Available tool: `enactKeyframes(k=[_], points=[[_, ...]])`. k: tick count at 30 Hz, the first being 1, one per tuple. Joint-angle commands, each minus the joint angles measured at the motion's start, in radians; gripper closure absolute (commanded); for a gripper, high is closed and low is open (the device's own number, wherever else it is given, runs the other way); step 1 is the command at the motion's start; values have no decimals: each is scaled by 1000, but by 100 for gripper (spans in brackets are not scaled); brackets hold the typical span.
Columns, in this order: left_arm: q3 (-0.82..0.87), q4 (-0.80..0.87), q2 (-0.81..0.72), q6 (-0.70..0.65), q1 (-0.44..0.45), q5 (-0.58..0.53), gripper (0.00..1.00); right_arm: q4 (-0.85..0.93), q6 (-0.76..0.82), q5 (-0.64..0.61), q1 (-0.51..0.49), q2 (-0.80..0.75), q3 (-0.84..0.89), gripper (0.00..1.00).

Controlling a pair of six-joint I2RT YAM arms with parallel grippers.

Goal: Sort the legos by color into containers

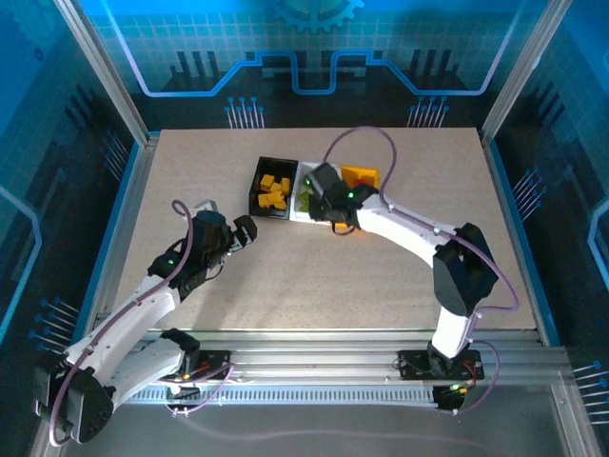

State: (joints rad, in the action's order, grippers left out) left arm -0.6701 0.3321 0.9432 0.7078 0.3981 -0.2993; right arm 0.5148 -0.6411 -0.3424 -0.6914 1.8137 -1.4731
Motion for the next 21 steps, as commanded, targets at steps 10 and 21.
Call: enactKeyframes(k=[10, 21], points=[[5, 2, 52, -8, -10, -19, 1, 152, 106, 64, 120, 363, -502, 43], [-11, -39, 70, -45, -10, -25, 1, -115, 80, 93, 134, -20, -114, 20]])
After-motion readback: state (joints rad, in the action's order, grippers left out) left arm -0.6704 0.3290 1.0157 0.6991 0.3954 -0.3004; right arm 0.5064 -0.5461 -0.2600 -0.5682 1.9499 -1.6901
